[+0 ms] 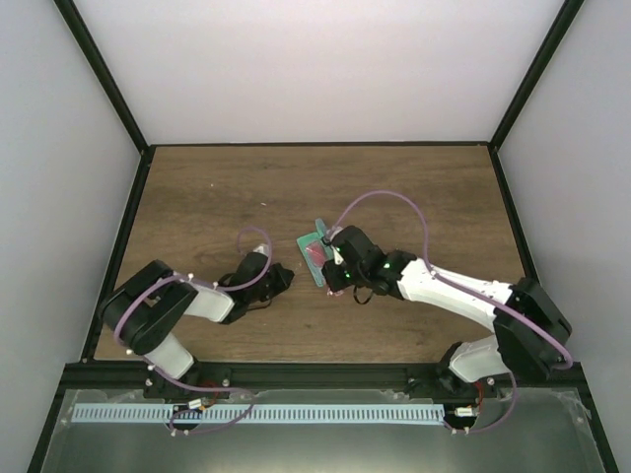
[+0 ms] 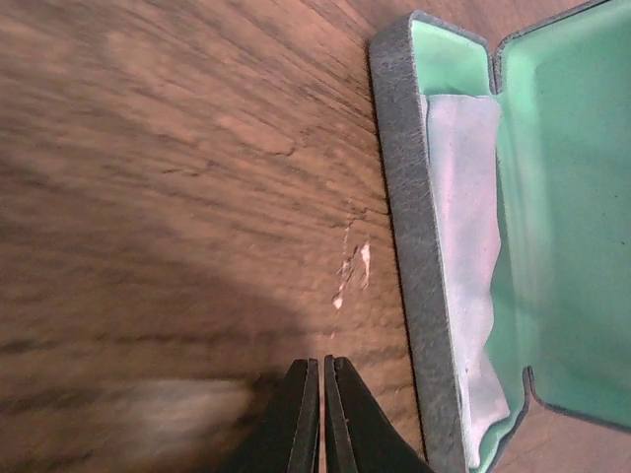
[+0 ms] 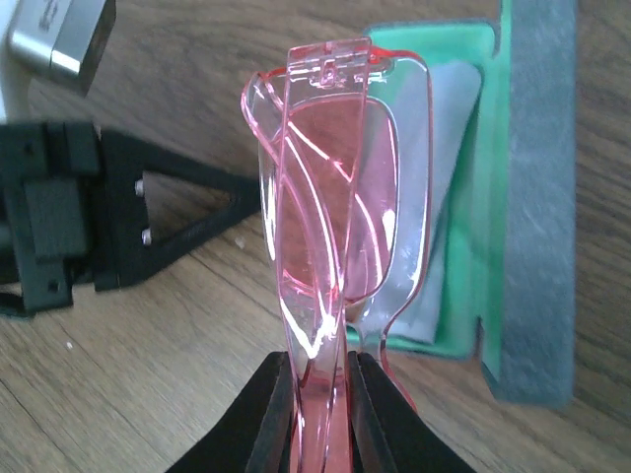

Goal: Organize the sunglasses
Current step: Adjust the sunglasses case at the center of the board, then place the sunglasses in the sunglasses case.

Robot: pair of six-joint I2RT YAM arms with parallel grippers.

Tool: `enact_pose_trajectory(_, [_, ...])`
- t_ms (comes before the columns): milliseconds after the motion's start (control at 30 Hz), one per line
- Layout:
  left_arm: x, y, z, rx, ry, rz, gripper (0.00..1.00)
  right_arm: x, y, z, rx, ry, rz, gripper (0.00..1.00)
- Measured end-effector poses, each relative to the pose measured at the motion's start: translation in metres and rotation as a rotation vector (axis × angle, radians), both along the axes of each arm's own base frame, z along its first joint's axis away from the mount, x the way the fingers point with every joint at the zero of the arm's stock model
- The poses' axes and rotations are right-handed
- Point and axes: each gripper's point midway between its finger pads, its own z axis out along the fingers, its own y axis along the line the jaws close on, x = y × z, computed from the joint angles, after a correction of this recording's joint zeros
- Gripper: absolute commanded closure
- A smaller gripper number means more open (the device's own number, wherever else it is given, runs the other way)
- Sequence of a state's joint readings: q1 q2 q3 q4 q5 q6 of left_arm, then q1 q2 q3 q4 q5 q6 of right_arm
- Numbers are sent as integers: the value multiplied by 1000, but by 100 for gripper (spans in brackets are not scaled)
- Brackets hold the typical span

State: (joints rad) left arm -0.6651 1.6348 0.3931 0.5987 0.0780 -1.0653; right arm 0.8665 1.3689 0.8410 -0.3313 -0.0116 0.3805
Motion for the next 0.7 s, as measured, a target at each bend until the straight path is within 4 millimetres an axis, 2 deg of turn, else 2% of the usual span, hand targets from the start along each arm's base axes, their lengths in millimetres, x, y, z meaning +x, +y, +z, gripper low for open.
enact_pose_trajectory(100, [-8,9,3,15,-5,5,96,9,11,6,15,4,-10,96])
enact_pose_trajectory(233, [-16,17,17,10,-41,4,96,22,26,14,26,2,-20,96])
enact_pose_trajectory(333, [-24,23,28,-12,-73,0,96,34,39,12,16,6,-28,96])
enact_pose_trajectory(533, [-40,36,45,-24,-118,-11,96,50,48,-16,-57,48,-61,96])
enact_pose_trajectory(700, [-45,40,75,-52,-200,-22,96,61,38,-37,-110,83,-114,97])
